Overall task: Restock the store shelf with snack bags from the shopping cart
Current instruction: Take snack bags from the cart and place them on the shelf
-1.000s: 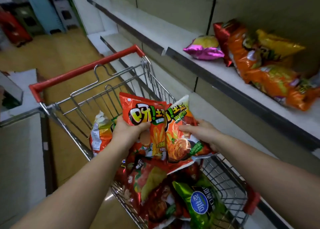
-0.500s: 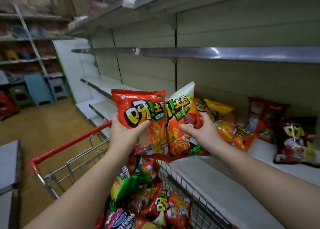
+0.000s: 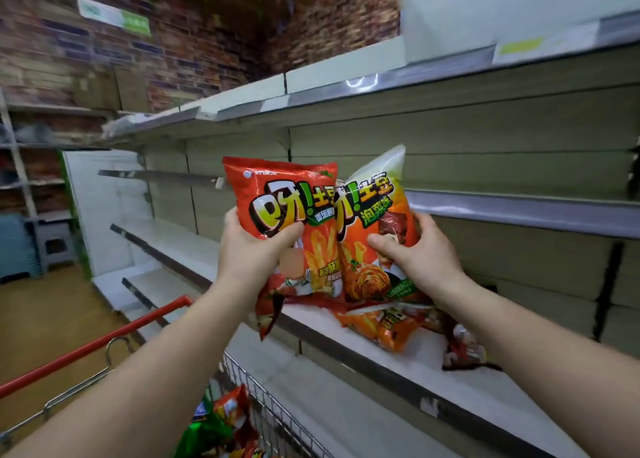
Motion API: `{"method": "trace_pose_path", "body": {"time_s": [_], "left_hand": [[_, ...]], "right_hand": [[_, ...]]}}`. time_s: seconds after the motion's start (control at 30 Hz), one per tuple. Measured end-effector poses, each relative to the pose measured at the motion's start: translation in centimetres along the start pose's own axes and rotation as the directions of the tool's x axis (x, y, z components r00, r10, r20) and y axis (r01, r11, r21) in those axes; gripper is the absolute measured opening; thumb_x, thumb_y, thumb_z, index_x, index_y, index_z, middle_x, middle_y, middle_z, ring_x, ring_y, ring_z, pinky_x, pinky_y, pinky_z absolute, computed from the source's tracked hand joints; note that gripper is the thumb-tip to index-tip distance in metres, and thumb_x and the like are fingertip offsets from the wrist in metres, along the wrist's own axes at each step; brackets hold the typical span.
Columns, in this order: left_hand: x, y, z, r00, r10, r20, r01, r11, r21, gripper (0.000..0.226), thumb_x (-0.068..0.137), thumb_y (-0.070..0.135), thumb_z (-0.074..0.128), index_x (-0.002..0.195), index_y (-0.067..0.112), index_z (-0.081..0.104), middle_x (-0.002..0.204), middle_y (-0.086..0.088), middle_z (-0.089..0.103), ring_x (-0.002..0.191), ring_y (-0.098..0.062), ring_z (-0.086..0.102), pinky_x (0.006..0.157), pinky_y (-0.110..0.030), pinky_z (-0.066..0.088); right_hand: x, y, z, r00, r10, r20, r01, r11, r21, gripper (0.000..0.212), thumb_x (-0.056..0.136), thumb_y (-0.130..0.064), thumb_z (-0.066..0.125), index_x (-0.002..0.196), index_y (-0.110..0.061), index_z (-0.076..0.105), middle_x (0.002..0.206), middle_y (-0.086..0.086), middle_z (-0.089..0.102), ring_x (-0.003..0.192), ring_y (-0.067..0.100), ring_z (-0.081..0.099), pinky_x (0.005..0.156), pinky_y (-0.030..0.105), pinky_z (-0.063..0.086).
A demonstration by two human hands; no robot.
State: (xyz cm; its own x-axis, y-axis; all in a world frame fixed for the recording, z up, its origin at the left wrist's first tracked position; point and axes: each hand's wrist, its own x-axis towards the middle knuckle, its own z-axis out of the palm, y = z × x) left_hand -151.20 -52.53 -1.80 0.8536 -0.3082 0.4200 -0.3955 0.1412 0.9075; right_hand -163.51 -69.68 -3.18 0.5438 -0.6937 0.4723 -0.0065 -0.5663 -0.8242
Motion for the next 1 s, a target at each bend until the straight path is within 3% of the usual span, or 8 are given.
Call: {"method": "trace_pose_path", "body": {"time_s": [0.17, 0.4, 0.63, 0.77, 0.87, 1.0], "left_hand": [[-0.7, 2.9, 3.8, 0.995, 0.073, 0.073, -0.066, 0.993, -0.093, 0.061, 0.069, 0.018, 0.082, 0.118, 0.02, 0.046, 0.104, 0.004, 0.063, 0.099, -0.016, 0.063, 0.089, -0.037, 0.051], [-1.5, 6.1, 8.9, 0.949, 0.139, 0.284, -0.083, 0.976, -0.2, 0.061, 0.068, 0.022, 0.083, 0.118, 0.02, 0.048, 0.103, 0.005, 0.065, 0.098, -0.017, 0.064, 0.088, -0.039, 0.052], [-3.1, 8.6, 13.2, 0.836, 0.207, 0.509, -0.057, 0.954, -0.294, 0.059, 0.069, 0.021, 0.083, 0.118, 0.017, 0.052, 0.108, -0.002, 0.067, 0.097, -0.019, 0.066, 0.088, -0.042, 0.053], [-4.7, 9.8, 15.2, 0.769, 0.228, 0.597, -0.008, 0.937, -0.348, 0.051, 0.068, 0.021, 0.084, 0.105, 0.027, 0.05, 0.104, 0.001, 0.067, 0.097, -0.022, 0.066, 0.09, -0.045, 0.052], [-6.0, 10.5, 16.4, 0.717, 0.261, 0.646, 0.005, 0.925, -0.379, 0.043, 0.07, 0.02, 0.083, 0.096, 0.029, 0.049, 0.096, 0.008, 0.063, 0.094, -0.019, 0.064, 0.087, -0.04, 0.052], [-7.8, 10.9, 18.0, 0.646, 0.255, 0.719, 0.073, 0.918, -0.391, 0.053, 0.07, 0.021, 0.082, 0.112, 0.02, 0.049, 0.1, 0.003, 0.065, 0.091, -0.019, 0.065, 0.08, -0.038, 0.054]], "right_hand": [[-0.6, -1.6, -5.8, 0.995, -0.007, -0.1, 0.001, 0.998, -0.062, 0.073, 0.072, -0.041, 0.075, 0.133, -0.021, 0.042, 0.114, -0.003, 0.057, 0.108, 0.017, 0.055, 0.092, 0.029, 0.04], [-2.6, -2.8, -12.8, 0.96, 0.041, -0.276, -0.067, 0.994, -0.087, 0.078, 0.069, -0.042, 0.077, 0.134, -0.02, 0.04, 0.113, -0.003, 0.058, 0.106, 0.018, 0.058, 0.097, 0.042, 0.046], [-6.0, -3.7, -17.7, 0.879, 0.081, -0.47, -0.155, 0.98, -0.122, 0.071, 0.071, -0.045, 0.075, 0.129, -0.021, 0.044, 0.111, -0.003, 0.06, 0.103, 0.017, 0.059, 0.096, 0.04, 0.047], [-8.4, -4.1, -20.1, 0.81, 0.101, -0.578, -0.223, 0.964, -0.144, 0.072, 0.068, -0.049, 0.075, 0.128, -0.022, 0.045, 0.112, -0.003, 0.062, 0.103, 0.018, 0.06, 0.096, 0.04, 0.047], [-10.2, -4.5, -21.8, 0.762, 0.111, -0.638, -0.261, 0.954, -0.146, 0.072, 0.067, -0.05, 0.075, 0.127, -0.022, 0.046, 0.111, -0.003, 0.064, 0.103, 0.018, 0.061, 0.096, 0.041, 0.047], [-12.4, -4.8, -23.8, 0.7, 0.14, -0.7, -0.31, 0.943, -0.121, 0.068, 0.068, -0.049, 0.075, 0.124, -0.021, 0.049, 0.112, -0.003, 0.064, 0.104, 0.018, 0.06, 0.098, 0.04, 0.046]]}}
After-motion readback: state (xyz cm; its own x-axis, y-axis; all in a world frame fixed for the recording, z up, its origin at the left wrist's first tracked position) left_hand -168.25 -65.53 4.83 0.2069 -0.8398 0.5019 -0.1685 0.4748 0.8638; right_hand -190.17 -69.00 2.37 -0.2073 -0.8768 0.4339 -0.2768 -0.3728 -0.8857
